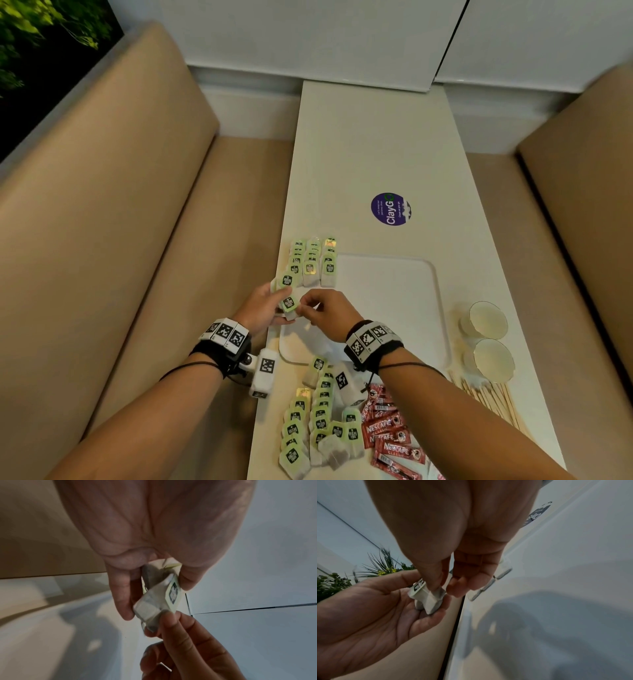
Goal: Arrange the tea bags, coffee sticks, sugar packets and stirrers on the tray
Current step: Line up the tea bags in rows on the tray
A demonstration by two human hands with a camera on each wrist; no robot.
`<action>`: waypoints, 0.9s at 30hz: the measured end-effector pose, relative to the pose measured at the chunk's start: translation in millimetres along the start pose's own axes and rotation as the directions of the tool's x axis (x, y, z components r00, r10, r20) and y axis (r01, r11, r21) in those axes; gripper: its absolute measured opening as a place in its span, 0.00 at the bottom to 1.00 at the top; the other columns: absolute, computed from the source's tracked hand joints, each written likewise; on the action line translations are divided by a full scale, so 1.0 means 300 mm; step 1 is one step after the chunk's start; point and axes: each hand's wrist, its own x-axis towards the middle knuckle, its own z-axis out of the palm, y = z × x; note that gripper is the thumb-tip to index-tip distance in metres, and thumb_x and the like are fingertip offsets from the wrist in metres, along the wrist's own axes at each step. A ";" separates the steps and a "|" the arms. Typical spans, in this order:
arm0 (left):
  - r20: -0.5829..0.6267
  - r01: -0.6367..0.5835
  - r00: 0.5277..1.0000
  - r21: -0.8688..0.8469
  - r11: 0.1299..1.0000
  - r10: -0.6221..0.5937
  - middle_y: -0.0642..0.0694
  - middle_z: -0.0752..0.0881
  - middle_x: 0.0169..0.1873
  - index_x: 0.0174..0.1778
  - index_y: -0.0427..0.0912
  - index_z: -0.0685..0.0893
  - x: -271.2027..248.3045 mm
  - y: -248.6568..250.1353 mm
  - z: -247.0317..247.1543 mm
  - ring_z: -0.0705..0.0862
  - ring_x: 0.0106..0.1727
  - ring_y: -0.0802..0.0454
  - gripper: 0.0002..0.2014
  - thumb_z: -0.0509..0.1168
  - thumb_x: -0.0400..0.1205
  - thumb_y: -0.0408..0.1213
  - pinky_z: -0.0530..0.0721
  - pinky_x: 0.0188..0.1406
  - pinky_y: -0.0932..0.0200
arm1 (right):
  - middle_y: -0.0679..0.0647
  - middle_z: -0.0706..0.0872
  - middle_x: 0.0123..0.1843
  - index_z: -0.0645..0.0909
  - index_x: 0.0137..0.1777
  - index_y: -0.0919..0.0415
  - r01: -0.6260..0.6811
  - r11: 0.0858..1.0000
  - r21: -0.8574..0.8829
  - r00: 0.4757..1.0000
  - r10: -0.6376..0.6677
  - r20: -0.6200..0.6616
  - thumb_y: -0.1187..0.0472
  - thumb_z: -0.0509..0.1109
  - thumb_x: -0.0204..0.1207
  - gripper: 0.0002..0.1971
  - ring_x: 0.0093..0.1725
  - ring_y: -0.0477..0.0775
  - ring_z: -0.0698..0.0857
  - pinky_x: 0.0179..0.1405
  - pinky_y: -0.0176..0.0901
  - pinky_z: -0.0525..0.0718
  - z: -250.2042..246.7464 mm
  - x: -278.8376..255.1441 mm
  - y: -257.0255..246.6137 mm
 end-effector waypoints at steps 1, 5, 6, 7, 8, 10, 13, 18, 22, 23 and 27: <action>-0.004 -0.002 1.000 0.002 1.000 0.002 0.37 0.92 0.50 0.64 0.42 0.83 -0.003 0.001 -0.004 0.91 0.49 0.37 0.10 0.62 0.89 0.35 0.88 0.58 0.34 | 0.48 0.91 0.45 0.88 0.47 0.55 -0.002 1.000 0.000 1.000 0.002 0.010 0.53 0.72 0.83 0.08 0.39 0.45 0.87 0.48 0.44 0.87 -0.004 -0.003 -0.002; -0.020 -0.026 0.999 0.004 1.000 0.026 0.38 0.93 0.50 0.62 0.42 0.83 -0.019 0.008 -0.009 0.92 0.49 0.39 0.09 0.60 0.89 0.32 0.92 0.48 0.42 | 0.50 0.91 0.44 0.88 0.48 0.58 -0.008 1.000 0.018 0.999 0.008 0.033 0.55 0.72 0.83 0.08 0.37 0.45 0.87 0.48 0.44 0.87 -0.017 -0.014 -0.006; -0.024 -0.028 0.999 0.007 1.000 0.028 0.40 0.93 0.49 0.61 0.42 0.83 -0.023 0.009 -0.011 0.92 0.48 0.41 0.09 0.60 0.89 0.31 0.92 0.45 0.45 | 0.50 0.91 0.43 0.88 0.48 0.58 -0.009 0.999 0.032 0.999 0.008 0.032 0.54 0.72 0.83 0.08 0.37 0.47 0.88 0.48 0.45 0.88 -0.020 -0.015 -0.007; -0.025 -0.025 0.999 0.018 1.000 0.026 0.41 0.93 0.49 0.61 0.43 0.82 -0.025 0.009 -0.013 0.92 0.47 0.43 0.09 0.60 0.89 0.30 0.92 0.44 0.47 | 0.50 0.91 0.43 0.87 0.47 0.58 -0.014 0.999 0.049 1.000 0.013 0.025 0.54 0.71 0.83 0.09 0.37 0.48 0.89 0.47 0.46 0.88 -0.023 -0.015 -0.008; -0.026 -0.018 0.999 0.036 0.999 0.019 0.41 0.93 0.50 0.61 0.43 0.82 -0.026 0.008 -0.016 0.92 0.48 0.44 0.09 0.61 0.89 0.30 0.92 0.42 0.49 | 0.51 0.91 0.43 0.87 0.47 0.57 -0.025 0.997 0.068 1.000 0.024 0.008 0.53 0.71 0.83 0.09 0.37 0.49 0.89 0.46 0.46 0.89 -0.025 -0.013 -0.008; -0.021 -0.001 1.000 0.068 0.998 0.002 0.39 0.91 0.53 0.60 0.44 0.82 -0.030 0.004 -0.021 0.91 0.48 0.44 0.09 0.61 0.89 0.30 0.91 0.40 0.52 | 0.52 0.91 0.42 0.85 0.47 0.58 -0.058 0.991 0.124 0.998 0.062 -0.031 0.53 0.71 0.84 0.09 0.36 0.48 0.89 0.43 0.42 0.87 -0.026 -0.008 -0.005; 0.026 -0.014 1.000 0.089 0.996 0.012 0.43 0.91 0.51 0.62 0.43 0.83 -0.045 0.005 -0.018 0.90 0.47 0.47 0.08 0.65 0.87 0.36 0.90 0.38 0.53 | 0.53 0.91 0.42 0.83 0.47 0.58 -0.093 0.980 0.173 0.993 0.103 -0.049 0.53 0.70 0.84 0.09 0.34 0.47 0.89 0.41 0.42 0.85 -0.016 0.004 0.003; 0.011 -0.041 0.999 0.152 0.988 0.039 0.42 0.91 0.49 0.61 0.43 0.84 -0.053 -0.002 -0.016 0.90 0.45 0.51 0.12 0.72 0.82 0.35 0.89 0.36 0.57 | 0.54 0.91 0.43 0.84 0.51 0.60 -0.104 0.969 0.224 0.994 0.108 -0.004 0.54 0.69 0.85 0.10 0.34 0.47 0.89 0.37 0.43 0.85 -0.001 0.002 -0.001; -0.018 -0.032 0.999 0.147 0.989 0.035 0.39 0.91 0.49 0.57 0.42 0.85 -0.040 -0.019 -0.034 0.90 0.44 0.49 0.10 0.73 0.82 0.32 0.89 0.37 0.56 | 0.49 0.89 0.38 0.85 0.49 0.60 -0.117 0.981 0.155 0.993 0.112 0.038 0.53 0.72 0.82 0.09 0.33 0.46 0.88 0.41 0.49 0.88 0.014 0.004 0.025; -0.015 -0.026 1.000 0.142 0.989 0.028 0.38 0.91 0.49 0.58 0.42 0.85 -0.039 -0.024 -0.039 0.90 0.45 0.48 0.10 0.73 0.81 0.31 0.89 0.38 0.56 | 0.47 0.89 0.36 0.86 0.47 0.59 -0.123 0.982 0.144 0.992 0.118 0.045 0.54 0.73 0.82 0.09 0.33 0.46 0.88 0.42 0.49 0.88 0.019 0.007 0.032; -0.016 0.028 1.000 0.110 0.994 -0.026 0.36 0.90 0.51 0.59 0.40 0.83 -0.034 -0.033 -0.056 0.90 0.50 0.43 0.15 0.69 0.81 0.21 0.91 0.42 0.58 | 0.50 0.88 0.36 0.87 0.46 0.59 -0.160 0.970 0.183 0.986 0.164 -0.005 0.56 0.72 0.83 0.07 0.32 0.46 0.86 0.37 0.39 0.84 0.026 0.036 0.039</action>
